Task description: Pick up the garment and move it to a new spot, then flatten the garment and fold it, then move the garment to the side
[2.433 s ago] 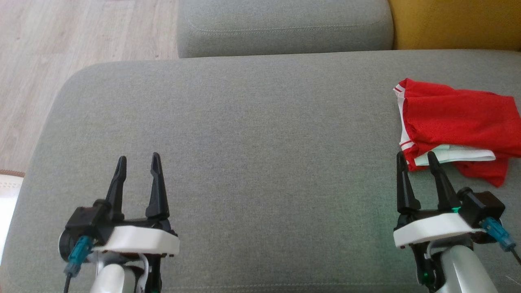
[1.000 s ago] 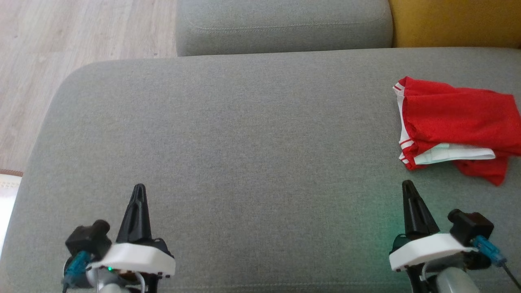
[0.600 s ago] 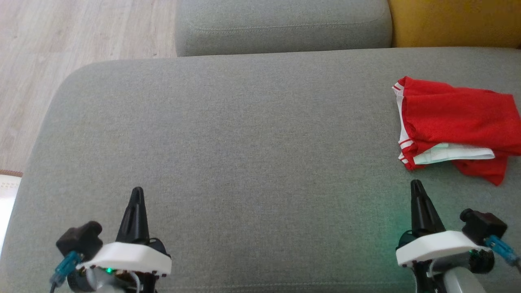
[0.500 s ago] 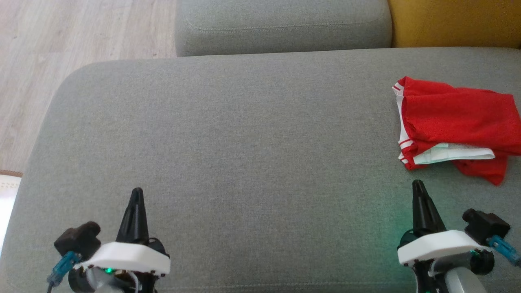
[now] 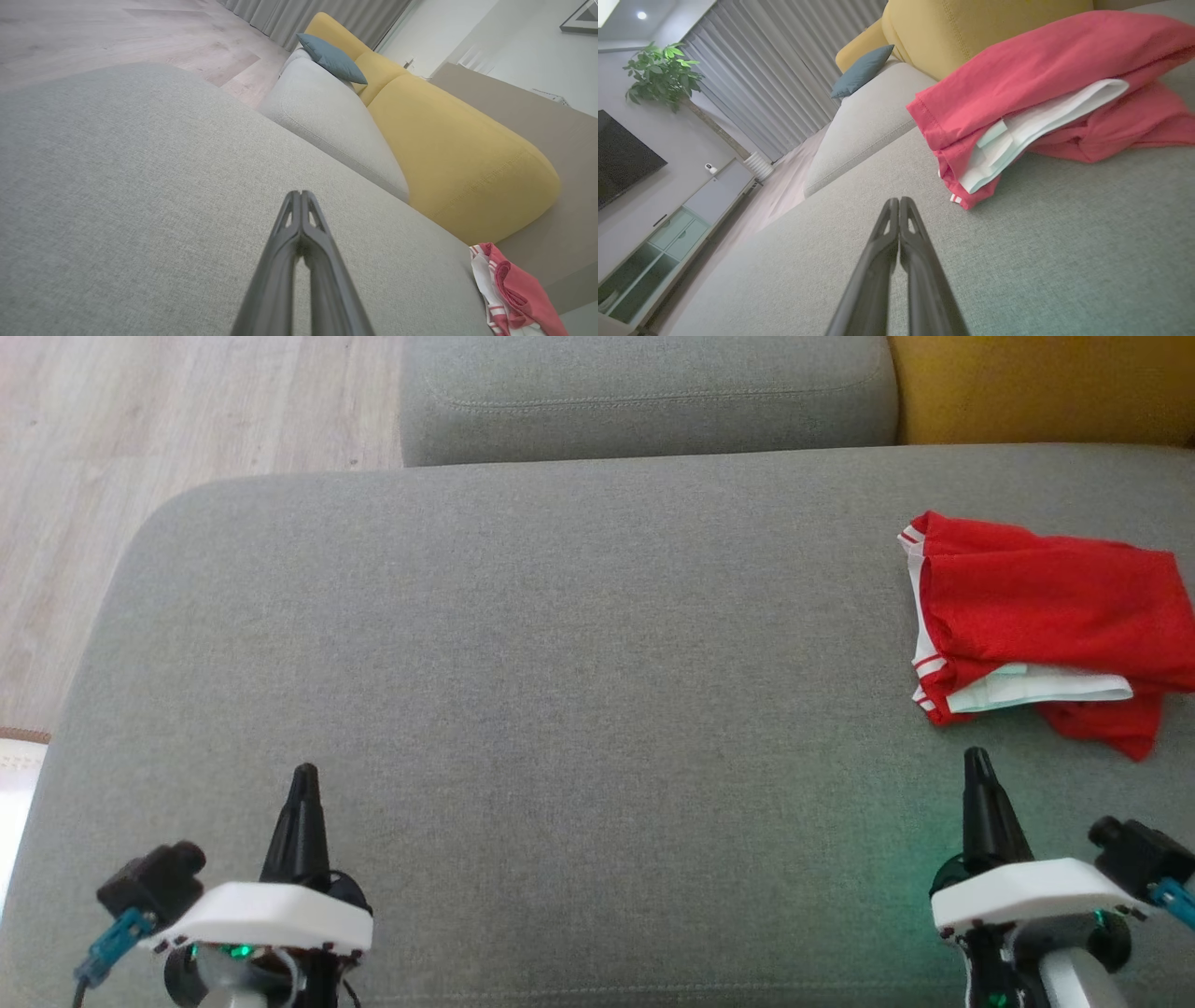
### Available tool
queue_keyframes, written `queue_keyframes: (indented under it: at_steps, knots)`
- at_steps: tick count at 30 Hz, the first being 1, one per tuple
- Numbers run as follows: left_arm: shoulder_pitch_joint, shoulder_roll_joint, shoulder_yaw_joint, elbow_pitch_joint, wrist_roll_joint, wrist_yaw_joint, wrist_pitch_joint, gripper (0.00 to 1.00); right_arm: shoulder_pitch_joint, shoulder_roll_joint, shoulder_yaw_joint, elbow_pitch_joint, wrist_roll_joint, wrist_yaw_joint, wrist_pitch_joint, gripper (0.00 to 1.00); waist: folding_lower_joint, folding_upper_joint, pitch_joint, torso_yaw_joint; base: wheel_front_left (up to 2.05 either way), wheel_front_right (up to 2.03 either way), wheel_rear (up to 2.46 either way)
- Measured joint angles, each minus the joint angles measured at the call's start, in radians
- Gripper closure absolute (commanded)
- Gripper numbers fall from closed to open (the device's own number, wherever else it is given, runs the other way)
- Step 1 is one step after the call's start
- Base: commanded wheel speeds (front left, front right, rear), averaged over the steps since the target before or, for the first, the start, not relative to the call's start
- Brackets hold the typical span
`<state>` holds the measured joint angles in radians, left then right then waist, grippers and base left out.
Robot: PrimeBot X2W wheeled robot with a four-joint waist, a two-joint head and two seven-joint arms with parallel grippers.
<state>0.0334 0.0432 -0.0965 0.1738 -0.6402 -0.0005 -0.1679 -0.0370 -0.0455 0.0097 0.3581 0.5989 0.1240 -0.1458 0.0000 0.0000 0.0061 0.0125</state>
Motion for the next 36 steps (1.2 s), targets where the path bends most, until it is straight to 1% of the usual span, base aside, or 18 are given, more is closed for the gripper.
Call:
queue_keyframes:
  at_steps: [12, 13, 17, 19, 25, 32, 36]
  knots:
    - [-0.008, 0.002, 0.013, 0.012, -0.122, -0.010, 0.027, 1.00, 0.000, 0.000, -0.019, -0.007, 0.122, 0.000, 0.026, 1.00, 0.0000, 0.0000, 0.000, -0.002, 0.00, 0.00, 0.00]
    - [-0.009, 0.002, 0.015, 0.015, -0.143, -0.017, 0.035, 1.00, 0.000, 0.000, -0.021, -0.010, 0.143, 0.000, 0.033, 1.00, 0.0000, 0.0000, 0.000, -0.002, 0.00, 0.00, 0.00]
    - [-0.019, 0.003, 0.020, 0.021, -0.188, -0.019, 0.045, 1.00, -0.002, 0.000, -0.026, -0.012, 0.187, 0.000, 0.043, 1.00, 0.0000, 0.0000, -0.001, -0.002, 0.00, 0.00, 0.00]
    - [-0.019, 0.004, 0.022, 0.022, -0.210, -0.027, 0.050, 1.00, -0.003, 0.000, -0.029, -0.014, 0.209, 0.000, 0.052, 1.00, 0.0000, 0.0000, -0.001, -0.003, 0.00, 0.00, 0.00]
    - [-0.020, 0.005, 0.038, 0.026, -0.275, -0.028, 0.066, 1.00, -0.004, 0.000, -0.042, -0.021, 0.276, 0.000, 0.068, 1.00, 0.0000, 0.0000, -0.001, -0.004, 0.00, 0.00, 0.00]
    - [-0.025, 0.005, 0.047, 0.033, -0.350, -0.044, 0.088, 1.00, -0.014, 0.000, -0.050, -0.024, 0.354, 0.000, 0.086, 1.00, 0.0000, 0.0000, -0.001, -0.004, 0.00, 0.00, 0.00]
    - [-0.030, 0.005, 0.050, 0.042, -0.394, -0.045, 0.097, 1.00, -0.014, 0.000, -0.056, -0.029, 0.398, 0.000, 0.098, 1.00, 0.0000, 0.0000, -0.001, -0.005, 0.00, 0.00, 0.00]
